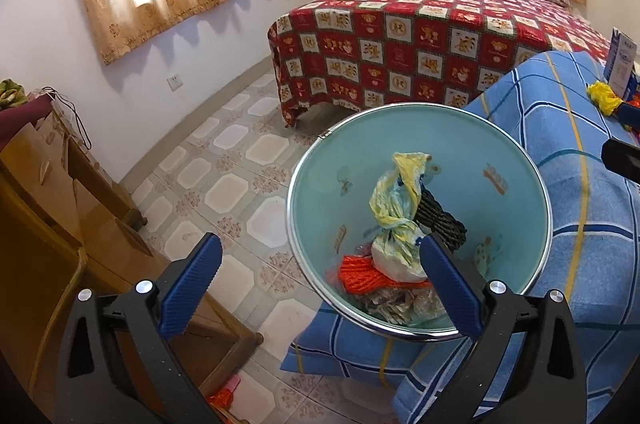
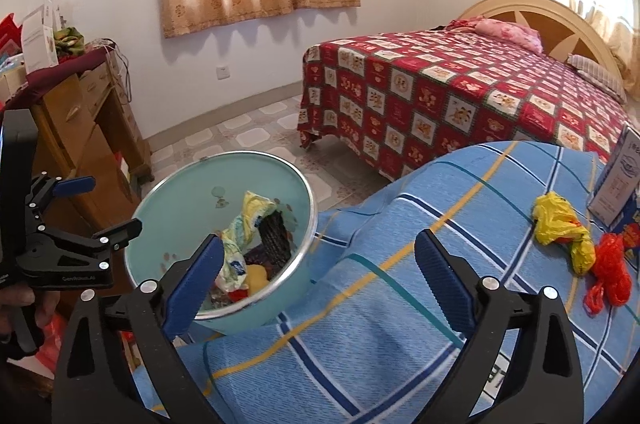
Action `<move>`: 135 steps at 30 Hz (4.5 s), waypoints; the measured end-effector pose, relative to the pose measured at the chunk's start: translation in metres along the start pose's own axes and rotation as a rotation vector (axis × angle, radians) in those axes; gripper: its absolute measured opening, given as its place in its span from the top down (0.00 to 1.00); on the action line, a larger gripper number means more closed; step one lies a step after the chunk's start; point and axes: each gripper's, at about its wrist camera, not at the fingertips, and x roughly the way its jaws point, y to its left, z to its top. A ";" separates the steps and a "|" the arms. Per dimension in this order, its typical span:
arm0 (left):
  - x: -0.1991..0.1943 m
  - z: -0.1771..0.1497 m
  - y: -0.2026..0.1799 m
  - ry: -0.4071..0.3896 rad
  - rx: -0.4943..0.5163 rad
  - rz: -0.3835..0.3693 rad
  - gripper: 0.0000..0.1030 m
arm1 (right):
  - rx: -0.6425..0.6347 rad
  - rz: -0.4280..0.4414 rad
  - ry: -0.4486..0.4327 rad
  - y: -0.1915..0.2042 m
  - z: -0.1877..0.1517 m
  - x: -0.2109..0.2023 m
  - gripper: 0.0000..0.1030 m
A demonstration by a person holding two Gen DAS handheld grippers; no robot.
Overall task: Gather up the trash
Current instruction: 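Move both open tools from the bin back over the table, then grasp the yellow plastic bag with the left tool while the right grasps the red bag, then carry the yellow bag and red bag over the blue bin with both tools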
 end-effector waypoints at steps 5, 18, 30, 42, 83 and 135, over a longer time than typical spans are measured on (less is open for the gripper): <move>0.000 0.001 -0.013 0.001 0.021 -0.017 0.06 | 0.016 -0.030 0.006 -0.014 -0.005 -0.006 0.07; -0.003 0.016 -0.063 -0.015 0.080 -0.070 0.06 | 0.048 -0.112 0.005 -0.050 -0.023 -0.024 0.06; -0.001 0.044 -0.124 -0.048 0.129 -0.135 0.06 | 0.136 -0.225 0.019 -0.110 -0.049 -0.055 0.06; 0.003 0.075 -0.192 -0.075 0.209 -0.183 0.06 | 0.287 -0.373 0.024 -0.185 -0.075 -0.088 0.06; 0.044 0.150 -0.300 -0.081 0.185 -0.307 0.06 | 0.509 -0.360 0.055 -0.284 -0.087 -0.082 0.84; -0.004 0.085 -0.184 -0.079 0.183 -0.341 0.85 | 0.369 -0.218 -0.030 -0.180 -0.066 -0.087 0.84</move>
